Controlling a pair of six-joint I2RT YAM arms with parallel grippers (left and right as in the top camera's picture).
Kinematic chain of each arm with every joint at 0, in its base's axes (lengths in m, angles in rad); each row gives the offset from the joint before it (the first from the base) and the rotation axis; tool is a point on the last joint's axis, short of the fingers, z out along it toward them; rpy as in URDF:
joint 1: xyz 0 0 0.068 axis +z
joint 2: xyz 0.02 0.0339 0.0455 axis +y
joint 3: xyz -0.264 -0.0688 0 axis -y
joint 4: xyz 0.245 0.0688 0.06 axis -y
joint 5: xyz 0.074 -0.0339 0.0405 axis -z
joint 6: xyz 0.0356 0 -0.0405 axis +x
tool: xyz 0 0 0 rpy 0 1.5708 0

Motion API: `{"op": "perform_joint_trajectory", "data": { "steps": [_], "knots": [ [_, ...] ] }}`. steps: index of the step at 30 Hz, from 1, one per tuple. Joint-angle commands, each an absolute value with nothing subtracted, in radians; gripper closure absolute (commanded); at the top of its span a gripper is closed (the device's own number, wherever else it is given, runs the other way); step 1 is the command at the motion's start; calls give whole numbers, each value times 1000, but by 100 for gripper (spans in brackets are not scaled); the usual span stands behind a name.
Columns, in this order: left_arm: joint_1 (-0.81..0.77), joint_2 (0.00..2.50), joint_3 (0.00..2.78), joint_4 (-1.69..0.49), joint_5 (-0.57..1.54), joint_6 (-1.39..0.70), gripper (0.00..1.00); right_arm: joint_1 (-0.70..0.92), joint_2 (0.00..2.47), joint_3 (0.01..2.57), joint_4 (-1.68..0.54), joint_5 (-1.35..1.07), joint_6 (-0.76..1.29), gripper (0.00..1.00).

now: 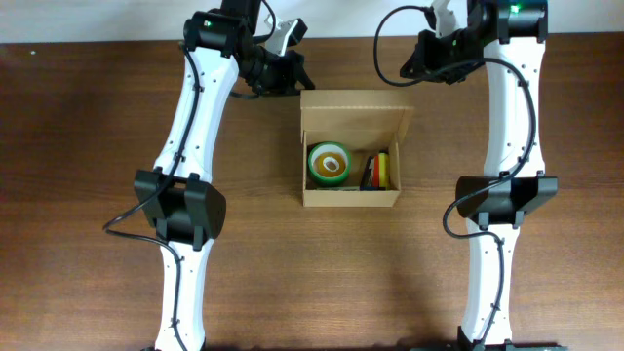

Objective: Pack container
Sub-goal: 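Fold the lid forward over the box with both grippers to close it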

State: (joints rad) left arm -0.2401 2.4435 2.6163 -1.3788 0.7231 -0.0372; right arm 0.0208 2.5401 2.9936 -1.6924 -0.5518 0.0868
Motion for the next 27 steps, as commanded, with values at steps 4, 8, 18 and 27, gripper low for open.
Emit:
{"op": "perform_joint_trajectory", "data": {
  "steps": [4,8,18,27],
  "knots": [
    [-269,2410,2626,-1390,707,-6,98,53,2431,2908,-1699,-453,109,96],
    [-272,2410,2626,-1408,717,-7,98,54,2371,2791,-1699,-397,109,96],
    [-299,2410,2626,-1538,663,-6,98,112,2273,2691,-1699,-265,117,96],
    [-305,2399,2626,-1643,601,27,98,204,2212,2539,-1699,-196,117,96]
  ]
}}
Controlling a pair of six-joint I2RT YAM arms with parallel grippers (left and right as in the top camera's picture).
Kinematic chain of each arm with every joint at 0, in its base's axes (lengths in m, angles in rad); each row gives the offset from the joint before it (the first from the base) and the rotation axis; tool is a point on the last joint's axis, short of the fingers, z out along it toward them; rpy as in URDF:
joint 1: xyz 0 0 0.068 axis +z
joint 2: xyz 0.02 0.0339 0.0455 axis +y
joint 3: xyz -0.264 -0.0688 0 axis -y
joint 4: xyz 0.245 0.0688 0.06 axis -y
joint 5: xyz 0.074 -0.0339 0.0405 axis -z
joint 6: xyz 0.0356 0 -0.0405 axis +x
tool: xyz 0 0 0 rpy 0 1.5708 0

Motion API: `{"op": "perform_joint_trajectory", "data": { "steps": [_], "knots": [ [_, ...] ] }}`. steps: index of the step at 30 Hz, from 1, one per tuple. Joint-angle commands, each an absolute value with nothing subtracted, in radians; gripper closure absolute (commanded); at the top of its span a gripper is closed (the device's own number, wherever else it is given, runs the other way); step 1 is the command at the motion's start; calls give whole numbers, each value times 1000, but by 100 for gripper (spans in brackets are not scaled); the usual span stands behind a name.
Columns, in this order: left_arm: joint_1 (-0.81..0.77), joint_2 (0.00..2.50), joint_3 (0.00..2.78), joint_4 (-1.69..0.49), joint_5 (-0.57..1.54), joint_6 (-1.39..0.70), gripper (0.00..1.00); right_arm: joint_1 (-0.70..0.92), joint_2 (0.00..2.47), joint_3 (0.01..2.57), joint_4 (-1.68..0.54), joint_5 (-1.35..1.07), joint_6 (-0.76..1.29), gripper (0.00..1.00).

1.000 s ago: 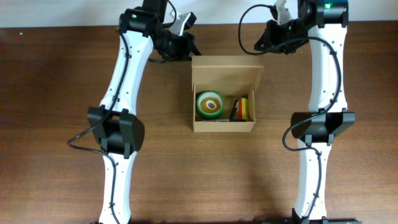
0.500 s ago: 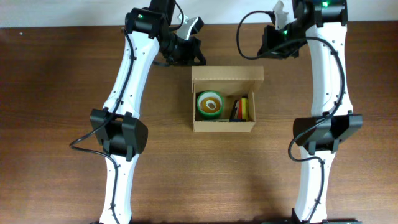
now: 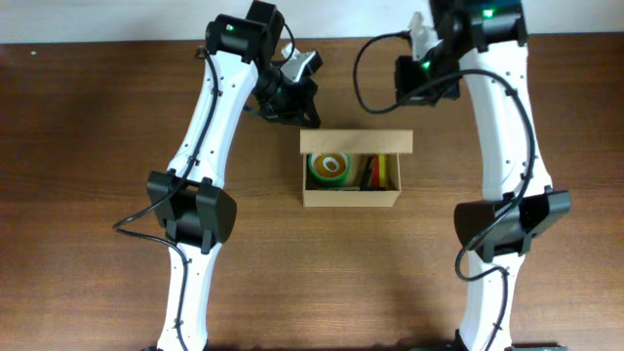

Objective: Pack container
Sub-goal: 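Fold the lid forward over the box with both grippers to close it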

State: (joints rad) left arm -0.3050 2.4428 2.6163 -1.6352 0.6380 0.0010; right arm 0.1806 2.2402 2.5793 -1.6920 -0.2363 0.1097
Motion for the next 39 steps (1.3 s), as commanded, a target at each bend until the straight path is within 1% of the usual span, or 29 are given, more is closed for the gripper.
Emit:
{"op": "perform_joint_trajectory", "data": {
  "steps": [1,6,10,17,21,24,25,31,33,39],
  "knots": [
    [-305,2394,2626,-1647,593,32,98,210,2209,2525,-1699,-191,117,96],
    [-311,2341,2626,-1650,443,32,98,243,2165,2434,-1699,-79,117,96],
    [-311,2279,2625,-1658,363,65,98,250,2126,2367,-1699,-73,117,96],
    [-311,2114,2584,-1653,204,127,98,248,1932,2170,-1699,-16,121,96],
    [-315,1972,2499,-1617,25,162,98,248,1797,2007,-1699,-15,121,96],
    [-315,1897,2387,-1524,-51,251,98,247,1741,1909,-1679,-18,121,96],
    [-317,1887,2353,-1485,-52,282,98,247,1740,1893,-1671,-18,121,96],
    [-362,1901,2131,-1228,77,305,98,247,1811,1861,-1567,-70,121,96],
    [-385,1907,2048,-1184,94,312,98,247,1844,1861,-1538,-70,120,96],
    [-439,1919,1874,-1139,115,311,98,247,1951,1861,-1513,-76,121,96]
  ]
}}
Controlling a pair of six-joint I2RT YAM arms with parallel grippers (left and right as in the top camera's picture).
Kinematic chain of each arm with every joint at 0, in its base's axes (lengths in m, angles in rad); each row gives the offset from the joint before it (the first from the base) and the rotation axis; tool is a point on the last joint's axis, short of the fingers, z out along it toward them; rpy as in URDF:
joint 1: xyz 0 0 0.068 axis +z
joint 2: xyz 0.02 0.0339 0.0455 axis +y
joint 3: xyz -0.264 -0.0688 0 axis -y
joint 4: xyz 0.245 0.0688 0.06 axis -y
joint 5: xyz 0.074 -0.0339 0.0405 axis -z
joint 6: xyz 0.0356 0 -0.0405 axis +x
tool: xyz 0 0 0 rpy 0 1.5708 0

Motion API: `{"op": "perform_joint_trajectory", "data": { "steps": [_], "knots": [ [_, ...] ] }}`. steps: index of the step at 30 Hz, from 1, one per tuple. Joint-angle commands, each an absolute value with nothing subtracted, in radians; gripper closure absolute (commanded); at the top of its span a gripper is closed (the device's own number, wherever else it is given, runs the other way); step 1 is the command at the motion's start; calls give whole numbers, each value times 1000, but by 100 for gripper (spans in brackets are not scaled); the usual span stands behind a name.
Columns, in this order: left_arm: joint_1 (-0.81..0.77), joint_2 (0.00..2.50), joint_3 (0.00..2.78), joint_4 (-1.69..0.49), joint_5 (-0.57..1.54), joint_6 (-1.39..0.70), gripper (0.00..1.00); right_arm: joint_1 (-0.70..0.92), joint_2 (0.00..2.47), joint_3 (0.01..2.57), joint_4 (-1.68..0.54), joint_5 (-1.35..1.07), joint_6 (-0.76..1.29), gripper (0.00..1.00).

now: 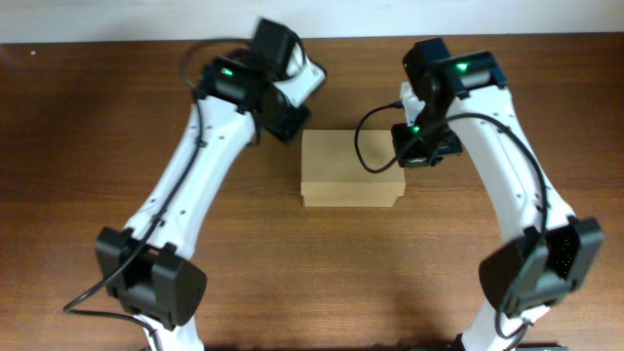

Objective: Pack container

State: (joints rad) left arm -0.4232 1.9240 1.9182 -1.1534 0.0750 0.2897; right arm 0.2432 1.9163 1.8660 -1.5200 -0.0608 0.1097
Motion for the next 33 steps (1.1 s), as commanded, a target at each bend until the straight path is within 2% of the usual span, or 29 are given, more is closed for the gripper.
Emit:
{"op": "perform_joint_trajectory", "data": {
  "steps": [1,12,33],
  "knots": [
    [-439,1919,1856,-1131,143,311,98,247,1963,1861,-1510,-76,120,96],
    [-439,1919,1715,-1069,278,303,98,247,2052,1858,-1470,-79,120,96],
    [-439,1931,1548,-969,293,300,98,247,2144,1856,-1427,-79,121,96]
  ]
}}
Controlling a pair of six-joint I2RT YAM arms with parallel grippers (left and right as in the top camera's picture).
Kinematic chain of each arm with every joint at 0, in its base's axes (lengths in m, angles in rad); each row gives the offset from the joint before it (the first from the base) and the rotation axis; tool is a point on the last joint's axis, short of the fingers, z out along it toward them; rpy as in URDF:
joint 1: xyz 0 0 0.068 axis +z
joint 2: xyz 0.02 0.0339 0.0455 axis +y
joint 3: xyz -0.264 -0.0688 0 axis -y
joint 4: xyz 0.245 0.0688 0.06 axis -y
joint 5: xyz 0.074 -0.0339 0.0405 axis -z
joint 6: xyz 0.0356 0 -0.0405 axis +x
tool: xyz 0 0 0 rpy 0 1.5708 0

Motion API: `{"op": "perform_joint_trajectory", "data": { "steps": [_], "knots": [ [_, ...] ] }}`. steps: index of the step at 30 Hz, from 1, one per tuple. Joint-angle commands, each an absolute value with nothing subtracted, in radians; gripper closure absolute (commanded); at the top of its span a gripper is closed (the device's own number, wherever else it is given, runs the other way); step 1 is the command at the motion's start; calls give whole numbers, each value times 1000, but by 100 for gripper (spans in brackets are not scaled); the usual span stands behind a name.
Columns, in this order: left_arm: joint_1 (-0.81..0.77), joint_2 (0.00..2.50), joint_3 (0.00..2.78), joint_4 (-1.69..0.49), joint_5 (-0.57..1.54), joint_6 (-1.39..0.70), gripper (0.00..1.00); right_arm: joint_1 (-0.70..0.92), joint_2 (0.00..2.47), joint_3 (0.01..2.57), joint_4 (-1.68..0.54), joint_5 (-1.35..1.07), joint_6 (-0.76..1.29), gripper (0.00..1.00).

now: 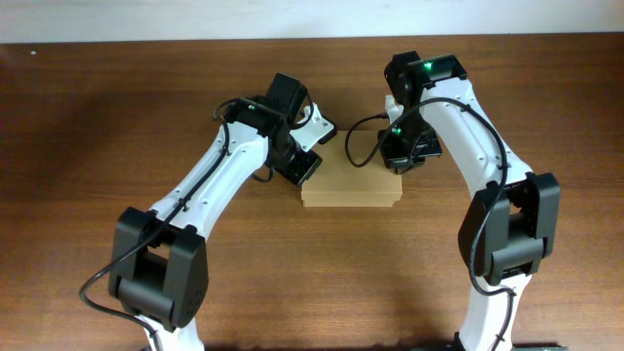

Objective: Pack container

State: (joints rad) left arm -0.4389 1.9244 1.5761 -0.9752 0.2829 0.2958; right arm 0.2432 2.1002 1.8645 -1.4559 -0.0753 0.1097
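The cardboard box lies in the middle of the table with its lid folded flat over the top, so its contents are hidden. My left gripper is down at the lid's left edge. At the right back corner of the lid sits my right gripper. The wrists cover the fingers of both grippers, so their state does not show.
Brown wooden table all round the box. A pale wall edge runs along the back. Both arms reach in from the front, one bent over each side of the box.
The box stays closed. Both grippers have come down and forward from behind the box onto its lid, the left to the left edge and the right to the right back corner.
At first the box stood open, with a green roll and coloured items inside, and both grippers were behind its raised back flap. Then the flap was half folded forward. Then it lay flat over the box, and now both grippers rest on the closed lid.
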Motion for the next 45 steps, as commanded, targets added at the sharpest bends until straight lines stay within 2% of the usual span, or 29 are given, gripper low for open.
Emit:
{"op": "perform_joint_trajectory", "data": {
  "steps": [1,4,7,14,20,24,26,28,29,30,31,32,33,45],
  "knots": [
    [-438,1930,1550,-960,292,300,98,247,2144,1863,-1425,-86,120,96],
    [-434,1929,1598,-927,247,296,98,247,2144,1939,-1435,-101,120,96],
    [-426,1929,1711,-908,56,201,97,232,2144,2096,-1481,-96,120,96],
    [-303,1929,1998,-920,-250,188,81,54,2144,2500,-1600,-51,120,96],
    [-71,1929,2069,-923,-248,188,73,-139,2144,2585,-1620,-45,108,96],
    [95,1938,2068,-956,-122,188,71,-211,2150,2582,-1611,-48,87,96],
    [155,1948,2068,-958,-80,187,60,-220,2150,2582,-1600,-48,83,94],
    [195,1959,2068,-958,-56,187,49,-223,2150,2582,-1597,-47,83,85],
    [213,1963,2068,-959,-55,187,44,-223,2150,2582,-1599,-48,83,73],
    [225,1966,2068,-962,-56,187,34,-222,2150,2582,-1602,-49,84,35],
    [237,1967,2067,-965,-56,187,24,-222,2150,2582,-1605,-48,86,1],
    [245,1967,2067,-968,-55,187,4,-221,2150,2582,-1608,-48,86,1],
    [252,1967,2067,-970,-55,187,0,-221,2150,2582,-1617,-49,86,1],
    [257,1967,2067,-970,-56,188,0,-221,2150,2582,-1645,-48,85,1]
  ]
}}
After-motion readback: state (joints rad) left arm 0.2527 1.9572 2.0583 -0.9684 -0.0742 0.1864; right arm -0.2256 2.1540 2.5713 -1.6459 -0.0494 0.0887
